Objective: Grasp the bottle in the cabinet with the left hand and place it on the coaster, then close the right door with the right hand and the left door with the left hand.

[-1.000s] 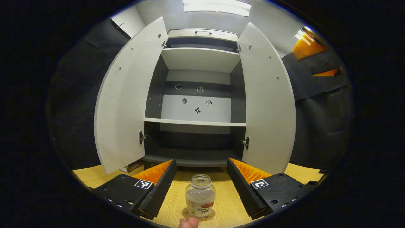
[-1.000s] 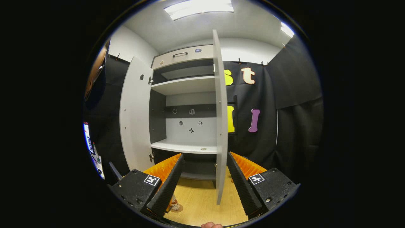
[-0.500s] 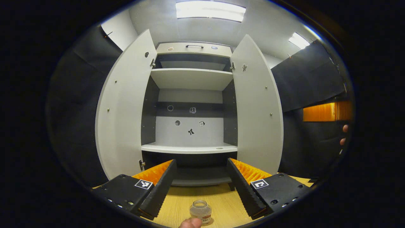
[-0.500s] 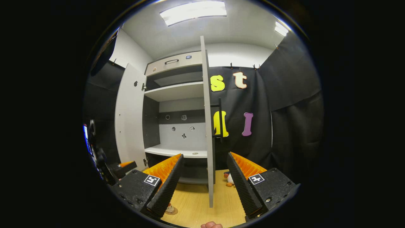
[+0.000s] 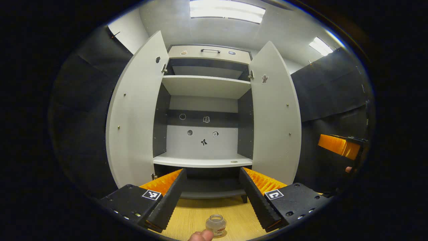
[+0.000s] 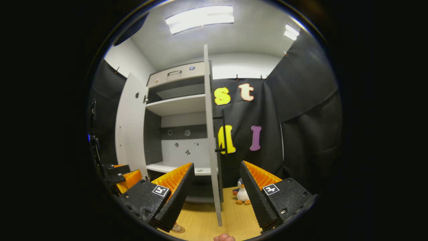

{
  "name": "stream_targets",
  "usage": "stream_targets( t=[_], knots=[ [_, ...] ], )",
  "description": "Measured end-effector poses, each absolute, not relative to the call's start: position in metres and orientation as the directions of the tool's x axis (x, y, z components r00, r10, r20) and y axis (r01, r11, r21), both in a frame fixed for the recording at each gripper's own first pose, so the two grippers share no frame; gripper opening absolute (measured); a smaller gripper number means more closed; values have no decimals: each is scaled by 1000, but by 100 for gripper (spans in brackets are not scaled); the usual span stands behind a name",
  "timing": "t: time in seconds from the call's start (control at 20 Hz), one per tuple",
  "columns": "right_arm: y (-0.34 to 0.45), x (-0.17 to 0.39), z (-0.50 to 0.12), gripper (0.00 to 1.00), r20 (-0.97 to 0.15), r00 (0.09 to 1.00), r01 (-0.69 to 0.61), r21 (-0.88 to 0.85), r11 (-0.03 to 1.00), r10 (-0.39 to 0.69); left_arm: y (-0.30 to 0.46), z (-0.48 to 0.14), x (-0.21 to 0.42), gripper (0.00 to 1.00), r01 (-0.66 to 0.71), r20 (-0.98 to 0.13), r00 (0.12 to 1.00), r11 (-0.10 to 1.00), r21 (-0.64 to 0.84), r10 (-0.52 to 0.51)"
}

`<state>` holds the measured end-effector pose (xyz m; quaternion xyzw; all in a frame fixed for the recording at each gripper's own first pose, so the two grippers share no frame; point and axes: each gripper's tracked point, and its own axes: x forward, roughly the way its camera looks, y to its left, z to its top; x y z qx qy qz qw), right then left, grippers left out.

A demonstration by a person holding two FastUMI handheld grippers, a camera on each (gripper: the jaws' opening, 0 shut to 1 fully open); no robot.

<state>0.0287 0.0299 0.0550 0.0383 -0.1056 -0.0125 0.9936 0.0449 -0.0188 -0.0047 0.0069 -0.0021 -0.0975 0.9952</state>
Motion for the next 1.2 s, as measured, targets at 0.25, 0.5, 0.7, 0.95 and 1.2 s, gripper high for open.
stream_targets(
  t=[0.25,0.5,0.7,0.95,1.2],
  knots=[
    [10,38,73,84,237,970,24,98,995,-47,-5,-3,49,96,148,-7,989,989,-16,-148],
    [-48,81,132,83,250,965,55,125,991,-85,5,-7,46,96,125,-18,992,992,4,-125],
    [-73,125,140,82,198,972,99,124,987,-123,4,-14,38,96,118,-24,993,993,3,-118],
    [-61,165,128,83,133,990,38,125,991,-55,3,-24,33,96,125,-50,991,992,3,-125],
    [-56,171,123,82,136,990,22,158,987,-44,1,-34,28,96,130,-67,990,991,38,-128]
  ],
)
